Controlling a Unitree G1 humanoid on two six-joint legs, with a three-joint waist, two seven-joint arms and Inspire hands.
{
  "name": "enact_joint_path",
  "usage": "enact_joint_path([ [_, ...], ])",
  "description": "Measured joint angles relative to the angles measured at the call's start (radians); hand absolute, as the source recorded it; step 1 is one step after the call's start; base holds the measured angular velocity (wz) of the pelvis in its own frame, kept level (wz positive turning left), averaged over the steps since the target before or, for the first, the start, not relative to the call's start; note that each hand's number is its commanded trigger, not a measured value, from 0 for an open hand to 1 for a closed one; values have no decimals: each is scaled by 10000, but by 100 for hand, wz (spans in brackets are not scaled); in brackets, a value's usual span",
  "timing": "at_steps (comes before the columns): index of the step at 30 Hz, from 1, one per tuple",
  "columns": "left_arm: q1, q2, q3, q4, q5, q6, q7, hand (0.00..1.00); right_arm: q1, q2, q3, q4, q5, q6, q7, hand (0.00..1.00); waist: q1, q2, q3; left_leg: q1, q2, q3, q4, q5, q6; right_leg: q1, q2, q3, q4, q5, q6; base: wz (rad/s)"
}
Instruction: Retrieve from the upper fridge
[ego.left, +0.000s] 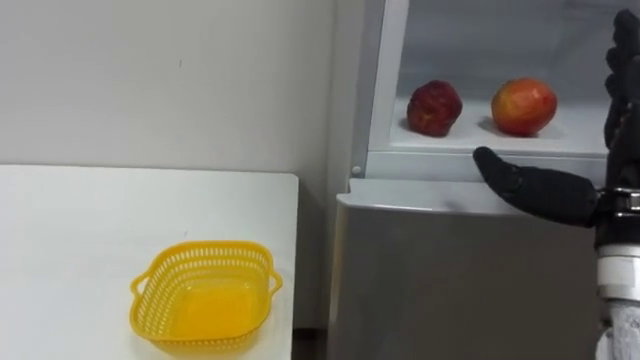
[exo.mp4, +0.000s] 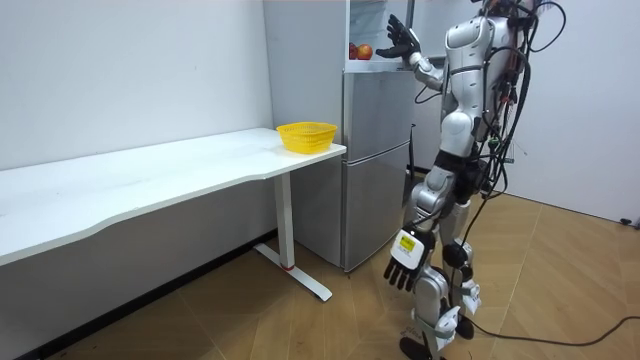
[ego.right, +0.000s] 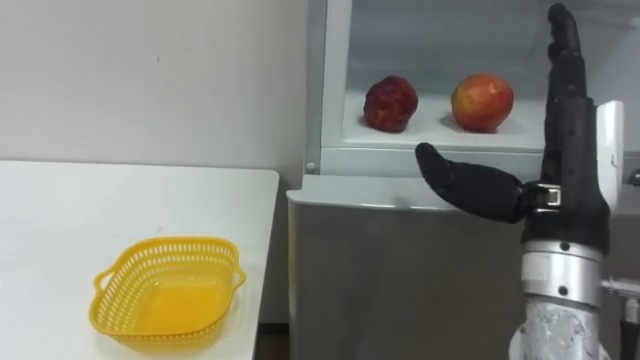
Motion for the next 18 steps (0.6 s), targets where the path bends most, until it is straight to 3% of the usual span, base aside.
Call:
enact_joint_path([
  [5, -120, 9, 189, -207, 428, 79, -96, 0, -625, -412, 1, 365, -49, 115, 0, 0, 154, -70, -4, 8, 17, -3, -7, 30, -33, -37, 11, -28, 4, 2, -4, 0],
  [13, -199, 129, 183, -206, 662, 81, -89, 0, -1705, -466, 32, 975, 877, 109, 61, 0, 248, -401, 31, 32, 19, -115, -7, 31, -33, 20, 13, -74, -8, 4, -7, 2],
  [18, -264, 142, 209, -210, 769, 81, -93, 0, -1798, -539, 58, 1592, 1348, 143, 641, 0, 444, -402, 36, 48, 9, -144, -8, 31, -33, 54, 6, -78, -28, 4, -7, 1],
])
